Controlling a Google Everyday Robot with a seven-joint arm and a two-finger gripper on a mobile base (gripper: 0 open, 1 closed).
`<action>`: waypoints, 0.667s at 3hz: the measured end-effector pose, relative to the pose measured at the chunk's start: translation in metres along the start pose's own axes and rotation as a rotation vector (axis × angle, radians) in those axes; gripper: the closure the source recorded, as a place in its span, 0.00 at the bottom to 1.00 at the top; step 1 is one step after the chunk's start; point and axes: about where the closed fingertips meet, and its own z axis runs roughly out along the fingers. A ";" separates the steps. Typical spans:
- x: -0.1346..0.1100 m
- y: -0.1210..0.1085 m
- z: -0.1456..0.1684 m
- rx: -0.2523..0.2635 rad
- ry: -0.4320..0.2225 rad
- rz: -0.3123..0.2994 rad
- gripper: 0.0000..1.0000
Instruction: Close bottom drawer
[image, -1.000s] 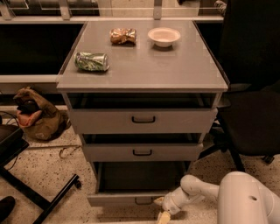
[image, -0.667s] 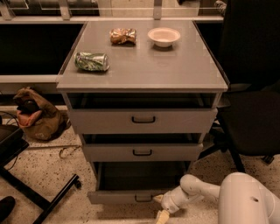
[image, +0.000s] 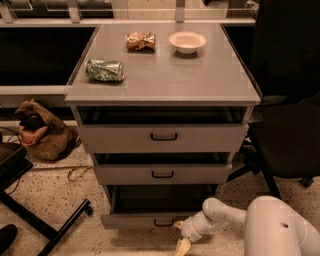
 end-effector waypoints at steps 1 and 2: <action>-0.011 -0.019 -0.007 0.033 -0.013 -0.016 0.00; -0.019 -0.032 -0.013 0.055 -0.025 -0.031 0.00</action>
Offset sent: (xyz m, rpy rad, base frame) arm 0.1465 -0.0142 0.0455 0.0267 -0.2396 -0.1055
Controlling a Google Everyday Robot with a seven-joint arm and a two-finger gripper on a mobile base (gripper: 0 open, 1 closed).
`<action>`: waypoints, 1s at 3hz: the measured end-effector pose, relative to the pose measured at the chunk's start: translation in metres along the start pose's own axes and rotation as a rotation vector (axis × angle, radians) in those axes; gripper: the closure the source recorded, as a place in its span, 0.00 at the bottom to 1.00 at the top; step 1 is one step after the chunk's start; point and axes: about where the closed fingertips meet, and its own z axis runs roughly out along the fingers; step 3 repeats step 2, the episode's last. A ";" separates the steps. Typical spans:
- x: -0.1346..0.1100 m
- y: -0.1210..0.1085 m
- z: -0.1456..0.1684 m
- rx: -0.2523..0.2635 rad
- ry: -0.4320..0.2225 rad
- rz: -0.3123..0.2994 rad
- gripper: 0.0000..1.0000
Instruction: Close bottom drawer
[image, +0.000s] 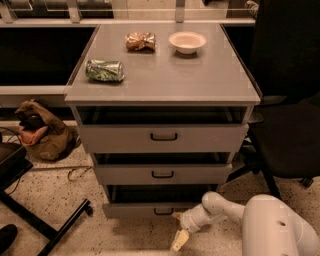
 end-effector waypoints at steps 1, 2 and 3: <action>-0.020 -0.040 -0.034 0.147 -0.044 -0.034 0.00; -0.020 -0.039 -0.033 0.147 -0.044 -0.034 0.00; -0.020 -0.039 -0.033 0.147 -0.044 -0.034 0.00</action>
Offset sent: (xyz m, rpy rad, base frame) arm 0.0389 -0.0120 0.0182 0.0011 -0.1005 -0.0698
